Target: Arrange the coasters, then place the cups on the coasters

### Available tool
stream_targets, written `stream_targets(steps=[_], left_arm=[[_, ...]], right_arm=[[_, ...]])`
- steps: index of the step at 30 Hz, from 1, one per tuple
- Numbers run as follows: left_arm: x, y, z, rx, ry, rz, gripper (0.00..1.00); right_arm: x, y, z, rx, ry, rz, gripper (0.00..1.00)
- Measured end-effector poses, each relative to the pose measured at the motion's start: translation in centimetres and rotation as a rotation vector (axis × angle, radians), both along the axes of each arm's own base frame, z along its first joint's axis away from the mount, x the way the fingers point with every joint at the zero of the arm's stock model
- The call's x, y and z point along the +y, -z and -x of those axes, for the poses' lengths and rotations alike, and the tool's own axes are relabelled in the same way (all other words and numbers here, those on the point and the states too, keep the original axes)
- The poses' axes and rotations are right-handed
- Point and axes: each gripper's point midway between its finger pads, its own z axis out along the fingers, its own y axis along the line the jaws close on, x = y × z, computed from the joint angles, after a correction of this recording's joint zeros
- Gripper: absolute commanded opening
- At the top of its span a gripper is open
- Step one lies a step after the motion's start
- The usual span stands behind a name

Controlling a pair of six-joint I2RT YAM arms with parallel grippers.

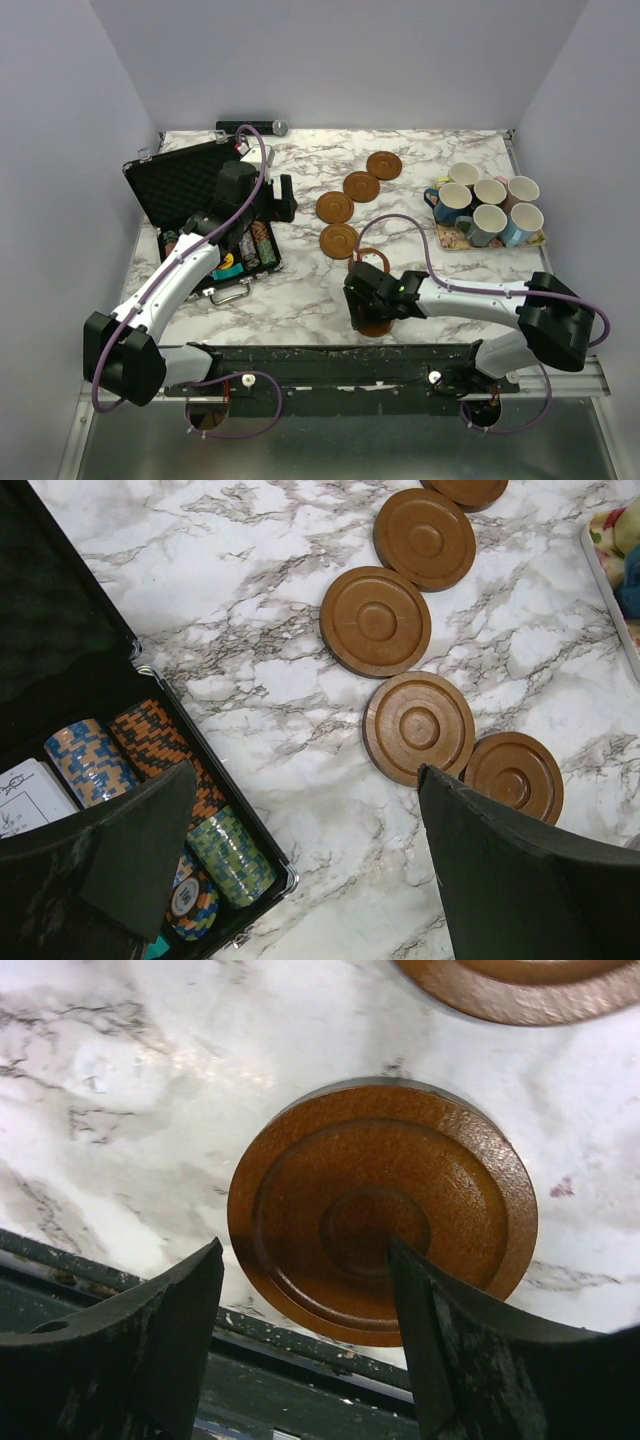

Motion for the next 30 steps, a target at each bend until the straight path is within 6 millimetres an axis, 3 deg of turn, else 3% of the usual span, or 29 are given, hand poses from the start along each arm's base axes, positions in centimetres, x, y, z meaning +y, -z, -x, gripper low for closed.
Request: stream_targets(steps=[7,11,14,18,23,26,30], left_arm=[[-0.6,-0.4,0.7,-0.014,0.022,0.008,0.99],[-2.2,-0.7,2.1,-0.034,0.067,0.007,0.99],[-3.4,-0.6,3.5,-0.043,0.092,0.008,0.99],[-4.6,0.2,5.9,-0.041,0.120,0.028,0.98],[-5.8,3.8,9.4,-0.010,0.159,0.043,0.94],[-8.5,6.9,12.8,0.023,0.276,0.019,0.91],[-12.4,9.4,16.5,0.037,0.444,-0.019,0.90]], right_arm=[[-3.8,0.1,0.1,-0.001,0.124,0.099,0.84],[-5.5,-0.4,-0.6,-0.014,0.147,0.142,0.89],[-5.5,-2.2,-2.8,-0.058,0.165,0.104,0.94],[-5.6,-5.9,-7.2,-0.163,0.217,0.003,0.96],[-9.4,-10.1,-13.1,-0.303,0.341,-0.068,0.97],[-11.9,-12.2,-15.4,-0.371,0.399,-0.082,0.97],[-14.4,-15.7,-17.3,-0.468,0.449,-0.116,0.97]])
